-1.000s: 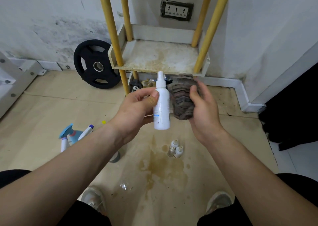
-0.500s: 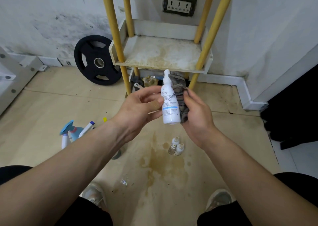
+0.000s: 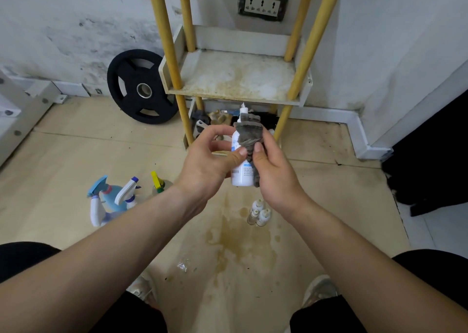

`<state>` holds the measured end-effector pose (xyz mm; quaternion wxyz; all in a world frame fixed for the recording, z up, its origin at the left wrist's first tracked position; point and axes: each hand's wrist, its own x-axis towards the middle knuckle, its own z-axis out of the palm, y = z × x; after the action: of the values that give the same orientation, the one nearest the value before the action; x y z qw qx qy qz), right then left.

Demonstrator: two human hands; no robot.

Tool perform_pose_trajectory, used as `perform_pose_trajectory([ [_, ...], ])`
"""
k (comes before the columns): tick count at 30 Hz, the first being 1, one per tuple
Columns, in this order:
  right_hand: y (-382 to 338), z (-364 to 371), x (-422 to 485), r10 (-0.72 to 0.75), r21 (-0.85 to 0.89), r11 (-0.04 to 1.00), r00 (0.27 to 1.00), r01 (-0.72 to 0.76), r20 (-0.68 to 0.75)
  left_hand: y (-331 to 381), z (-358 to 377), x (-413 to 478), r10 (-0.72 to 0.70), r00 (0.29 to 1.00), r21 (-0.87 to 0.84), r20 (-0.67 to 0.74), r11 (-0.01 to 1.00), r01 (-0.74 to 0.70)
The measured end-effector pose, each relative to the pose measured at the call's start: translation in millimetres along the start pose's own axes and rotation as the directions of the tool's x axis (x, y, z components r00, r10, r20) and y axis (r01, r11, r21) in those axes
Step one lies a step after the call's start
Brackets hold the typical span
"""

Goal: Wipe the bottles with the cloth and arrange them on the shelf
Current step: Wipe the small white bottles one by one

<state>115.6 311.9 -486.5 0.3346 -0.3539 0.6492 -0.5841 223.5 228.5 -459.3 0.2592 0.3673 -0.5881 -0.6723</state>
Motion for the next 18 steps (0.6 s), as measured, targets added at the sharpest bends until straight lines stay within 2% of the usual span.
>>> perform_pose_trajectory([
  [4, -7.4, -4.1, -0.2, 0.072, 0.216, 0.974, 0.997, -0.063, -0.034, 3.4, -2.8, 1.8, -0.058, 0.998, -0.103, 0.027, 0.993, 0.060],
  [6, -6.3, -4.9, 2.5, 0.095, 0.269, 0.960, 0.995, -0.081, -0.041, 3.7, -5.0, 5.0, -0.093, 0.994, -0.169, 0.053, 0.981, 0.101],
  [9, -7.7, -3.3, 3.5, 0.082, 0.274, 0.959, 0.996, -0.067, -0.045, 1.9, -5.7, 7.5, -0.177, 0.976, -0.265, 0.128, 0.942, 0.206],
  [12, -9.2, -2.8, 2.0, 0.044, 0.200, 0.979, 0.998, -0.034, -0.048, 0.1, -6.3, 6.0, -0.248, 0.945, -0.234, 0.212, 0.926, 0.295],
  [15, -7.2, -1.1, 0.6, -0.008, 0.116, 0.993, 0.998, 0.015, -0.058, 0.4, -6.1, 3.3, -0.181, 0.960, -0.195, 0.213, 0.955, 0.223],
  [18, -6.3, 0.0, -0.7, -0.055, 0.032, 0.998, 0.997, 0.057, -0.058, -0.3, -2.2, 2.0, -0.093, 0.992, -0.112, 0.091, 0.988, 0.103],
])
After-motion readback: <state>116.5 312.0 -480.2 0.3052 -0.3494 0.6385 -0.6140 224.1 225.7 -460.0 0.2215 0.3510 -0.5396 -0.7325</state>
